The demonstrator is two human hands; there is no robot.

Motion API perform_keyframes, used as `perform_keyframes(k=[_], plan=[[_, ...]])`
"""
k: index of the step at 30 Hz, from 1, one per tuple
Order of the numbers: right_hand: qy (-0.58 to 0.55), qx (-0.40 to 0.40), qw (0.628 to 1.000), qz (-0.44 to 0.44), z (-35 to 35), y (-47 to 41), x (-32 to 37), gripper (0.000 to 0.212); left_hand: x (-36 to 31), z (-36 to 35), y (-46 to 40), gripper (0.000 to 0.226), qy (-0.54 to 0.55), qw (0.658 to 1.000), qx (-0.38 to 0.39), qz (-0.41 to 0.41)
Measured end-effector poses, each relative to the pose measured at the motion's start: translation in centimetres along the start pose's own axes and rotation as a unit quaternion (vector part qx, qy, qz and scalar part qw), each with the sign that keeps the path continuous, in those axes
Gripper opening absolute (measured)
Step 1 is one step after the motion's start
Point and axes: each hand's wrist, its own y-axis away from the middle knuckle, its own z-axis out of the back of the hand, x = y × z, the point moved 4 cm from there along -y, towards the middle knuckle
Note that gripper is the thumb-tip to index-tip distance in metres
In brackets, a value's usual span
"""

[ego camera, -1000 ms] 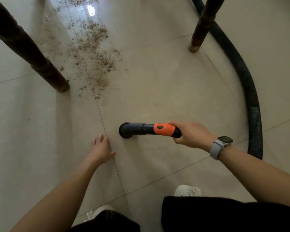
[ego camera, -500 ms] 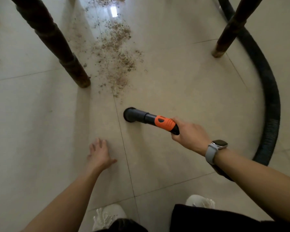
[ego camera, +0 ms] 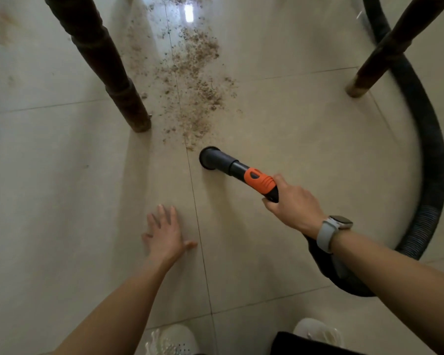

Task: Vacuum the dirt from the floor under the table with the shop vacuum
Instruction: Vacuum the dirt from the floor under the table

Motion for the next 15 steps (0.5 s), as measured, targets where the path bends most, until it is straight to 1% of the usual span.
perform_keyframes(k=[4,9,11,15], plan=[[0.018,0.013,0.999,0.037,-1.3,-0.3,2.1,0.043,-0.2,0.2,-0.2,0.109,0.003,1.000,0.009,0.000],[0.010,0.002,1.000,0.025,-0.6,-2.8,3.5,0.040,-0.1,0.3,-0.2,0.110,0.007,1.000,0.010,-0.003],[-0.004,0.017,0.999,0.033,-0.6,-3.4,4.2,0.041,0.0,0.3,-0.3,0.111,0.008,1.000,0.008,-0.002],[-0.026,0.063,0.995,0.074,-1.4,-3.0,5.6,0.043,-0.1,0.3,-0.2,0.111,0.014,1.000,0.010,0.000]])
